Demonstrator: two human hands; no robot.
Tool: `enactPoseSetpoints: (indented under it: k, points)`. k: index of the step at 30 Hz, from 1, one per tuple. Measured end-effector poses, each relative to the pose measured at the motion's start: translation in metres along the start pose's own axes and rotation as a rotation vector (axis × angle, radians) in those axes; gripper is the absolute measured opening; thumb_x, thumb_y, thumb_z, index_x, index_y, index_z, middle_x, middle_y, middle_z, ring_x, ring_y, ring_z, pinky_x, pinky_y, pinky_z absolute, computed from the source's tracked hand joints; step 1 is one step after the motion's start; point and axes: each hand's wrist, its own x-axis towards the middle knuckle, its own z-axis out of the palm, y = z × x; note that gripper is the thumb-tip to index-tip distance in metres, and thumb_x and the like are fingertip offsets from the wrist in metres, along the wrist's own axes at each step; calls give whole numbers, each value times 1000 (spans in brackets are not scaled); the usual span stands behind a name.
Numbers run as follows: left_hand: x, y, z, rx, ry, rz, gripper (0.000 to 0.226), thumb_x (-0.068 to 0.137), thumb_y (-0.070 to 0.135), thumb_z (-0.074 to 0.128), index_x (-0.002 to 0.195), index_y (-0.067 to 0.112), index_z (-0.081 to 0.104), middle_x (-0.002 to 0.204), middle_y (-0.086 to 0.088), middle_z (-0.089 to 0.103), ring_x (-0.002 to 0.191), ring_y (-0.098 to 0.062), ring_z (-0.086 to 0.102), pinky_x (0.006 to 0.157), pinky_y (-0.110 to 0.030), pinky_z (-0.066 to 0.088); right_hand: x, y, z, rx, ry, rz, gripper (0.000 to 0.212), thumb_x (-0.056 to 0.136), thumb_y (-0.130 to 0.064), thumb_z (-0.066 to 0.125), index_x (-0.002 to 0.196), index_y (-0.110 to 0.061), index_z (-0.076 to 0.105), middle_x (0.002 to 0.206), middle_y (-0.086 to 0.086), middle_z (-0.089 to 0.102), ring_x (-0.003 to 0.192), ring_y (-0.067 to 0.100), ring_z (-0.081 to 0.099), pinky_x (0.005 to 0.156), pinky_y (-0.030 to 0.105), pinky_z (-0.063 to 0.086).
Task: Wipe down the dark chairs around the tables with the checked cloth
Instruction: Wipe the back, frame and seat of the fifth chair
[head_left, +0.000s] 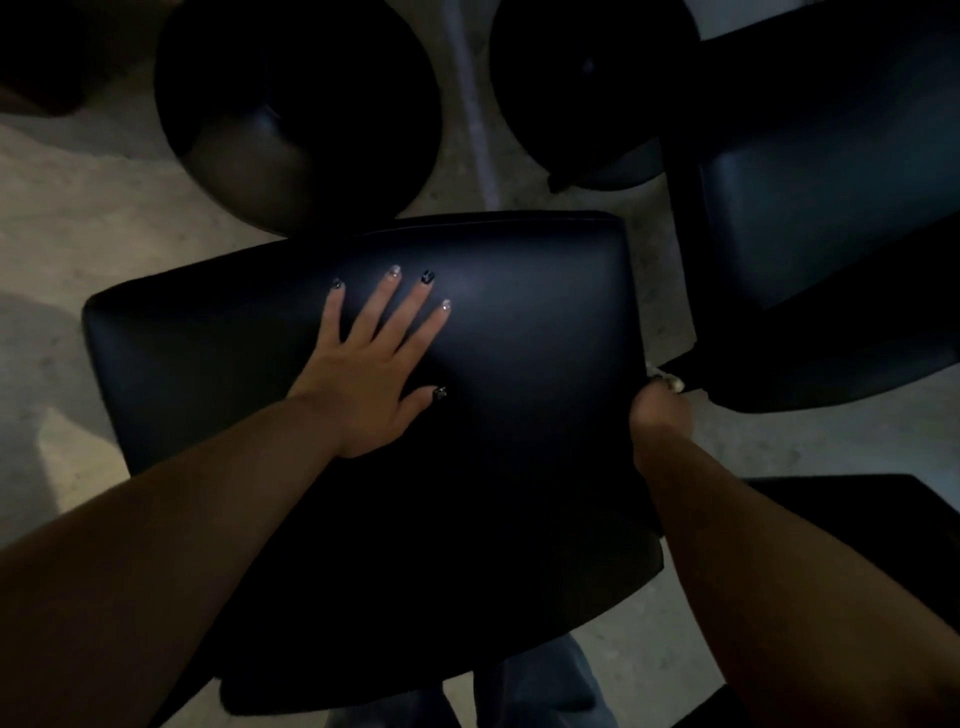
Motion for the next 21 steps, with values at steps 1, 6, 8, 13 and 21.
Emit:
enactPoseSetpoints:
  k: [1,6,8,13,21]
  points:
    - [1,0,1,-4,7,1,80,92,64,17,142,25,-33,148,-1,-41,140,-26,-36,109,-60,-16,2,-4,1,-8,4,2,50,101,-31,21,137,-4,42,139,17,47,126,32,46,97,35,41]
    - [4,-3,8,-4,61,10,76,90,64,8,140,26,-35,149,-1,-40,140,-27,-35,109,-60,-17,11,-39,8,186,66,9,47,97,-33,34,130,-5,53,129,8,55,115,32,53,99,38,42]
    - [4,-3,8,1,95,13,76,89,64,8,144,26,-28,155,0,-29,144,-28,-27,109,-60,-14,13,-65,12,198,70,-67,44,96,-30,37,125,-3,56,122,8,57,112,32,54,100,43,42]
    - [4,-4,8,-31,71,27,77,87,65,4,142,26,-33,149,0,-40,140,-26,-35,108,-60,-18,20,-131,14,157,62,-271,43,95,-29,39,123,-2,58,127,18,58,117,35,54,101,41,42]
    - [1,-15,-10,-123,-53,78,89,95,59,34,147,24,-29,153,4,-38,141,-17,-35,113,-53,-17,-24,-201,38,-584,8,-819,43,100,-24,33,114,7,59,125,30,55,115,43,52,90,39,42]
